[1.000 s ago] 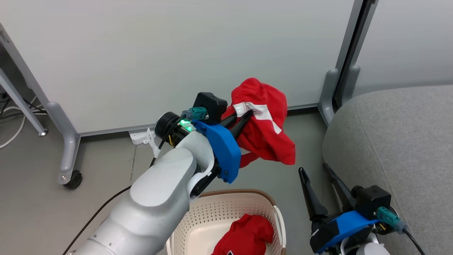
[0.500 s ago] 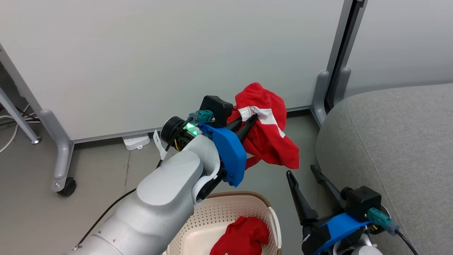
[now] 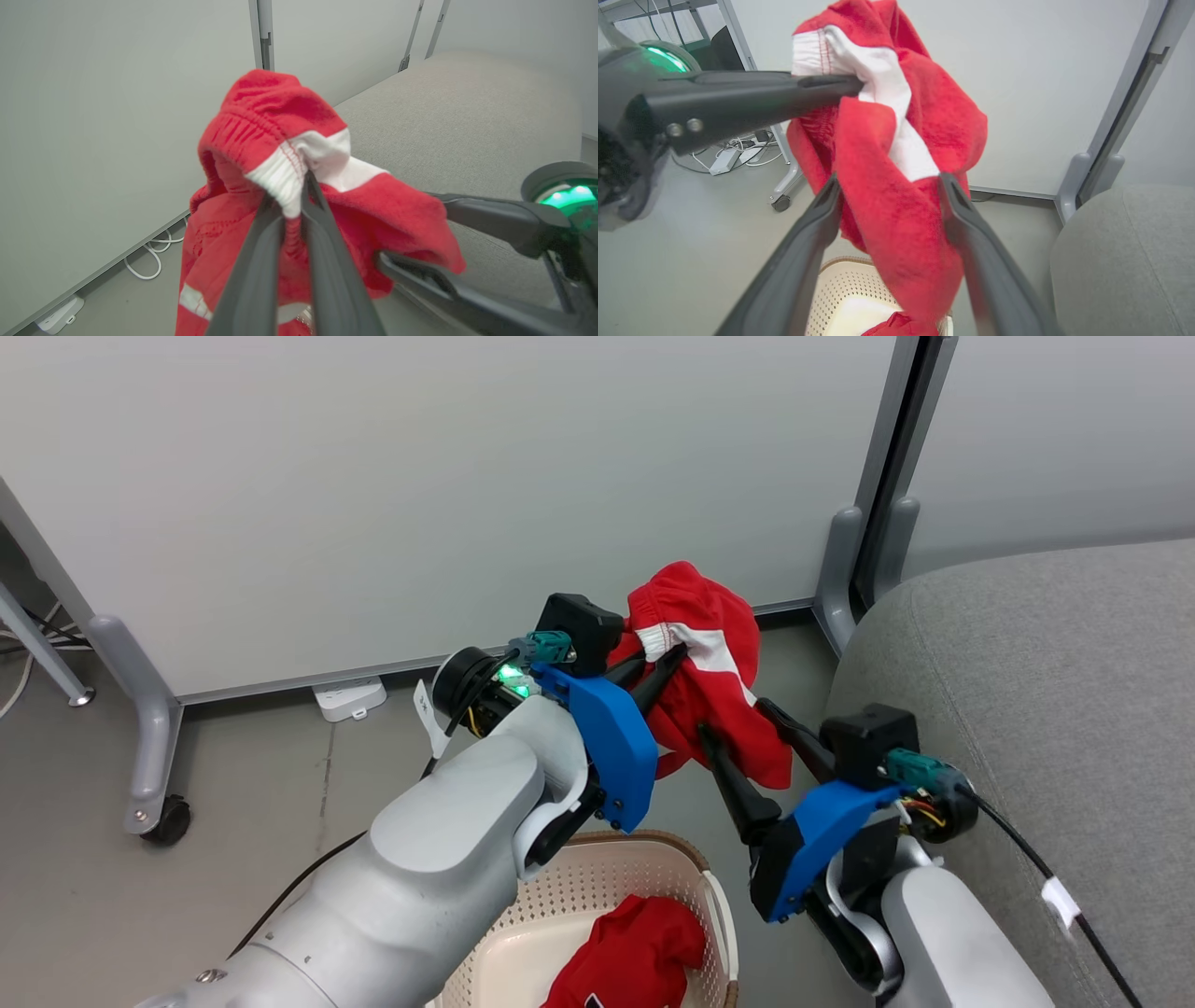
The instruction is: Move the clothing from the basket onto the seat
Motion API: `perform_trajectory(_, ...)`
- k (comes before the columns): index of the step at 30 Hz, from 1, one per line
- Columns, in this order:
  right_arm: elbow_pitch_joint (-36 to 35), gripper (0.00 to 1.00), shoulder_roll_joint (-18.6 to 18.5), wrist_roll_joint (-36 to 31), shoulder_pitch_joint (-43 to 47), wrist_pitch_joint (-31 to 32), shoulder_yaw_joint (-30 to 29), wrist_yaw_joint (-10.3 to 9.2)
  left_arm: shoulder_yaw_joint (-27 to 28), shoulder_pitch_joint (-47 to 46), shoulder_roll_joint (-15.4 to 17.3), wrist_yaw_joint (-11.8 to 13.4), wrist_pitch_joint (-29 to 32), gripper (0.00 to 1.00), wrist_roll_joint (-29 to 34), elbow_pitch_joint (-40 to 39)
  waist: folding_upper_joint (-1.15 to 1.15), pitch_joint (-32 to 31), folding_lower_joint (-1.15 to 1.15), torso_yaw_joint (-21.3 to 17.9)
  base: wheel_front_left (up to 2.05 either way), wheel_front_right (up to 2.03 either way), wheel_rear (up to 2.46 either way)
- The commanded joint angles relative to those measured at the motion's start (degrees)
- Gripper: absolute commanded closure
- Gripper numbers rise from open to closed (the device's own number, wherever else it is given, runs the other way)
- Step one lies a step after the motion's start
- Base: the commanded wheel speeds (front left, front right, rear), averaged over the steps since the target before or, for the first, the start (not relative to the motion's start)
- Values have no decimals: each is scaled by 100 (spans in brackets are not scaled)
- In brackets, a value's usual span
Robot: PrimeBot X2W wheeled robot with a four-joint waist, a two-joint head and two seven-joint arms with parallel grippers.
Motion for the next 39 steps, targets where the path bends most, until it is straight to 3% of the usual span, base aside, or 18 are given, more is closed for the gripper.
perform_trajectory(1,182,0,-9,55,-211,1,86,-1,-39,-127,15,22,-45,100,-42,20,0,5,-1,11,0,0,0)
perform_trajectory(5,802,0,-12,211,-656,-83,296,-1,-167,-185,13,32,-94,100,-175,-5,0,11,-1,48,0,0,0)
perform_trajectory(6,930,68,-9,258,-747,-136,336,-1,-190,-199,14,37,-106,100,-203,-14,0,10,-1,57,0,0,0)
perform_trajectory(7,1062,100,-12,290,-825,-197,354,-1,-210,-210,14,45,-126,100,-241,-24,0,9,-1,66,0,0,0)
perform_trajectory(15,1784,100,-12,588,-1082,-573,549,-1,-393,-262,14,79,-209,100,-495,-7,0,-20,-1,103,0,0,0)
perform_trajectory(39,2361,100,-12,757,-1278,-931,812,-2,-727,-380,14,119,-434,100,-932,168,0,-48,-1,3,0,0,0)
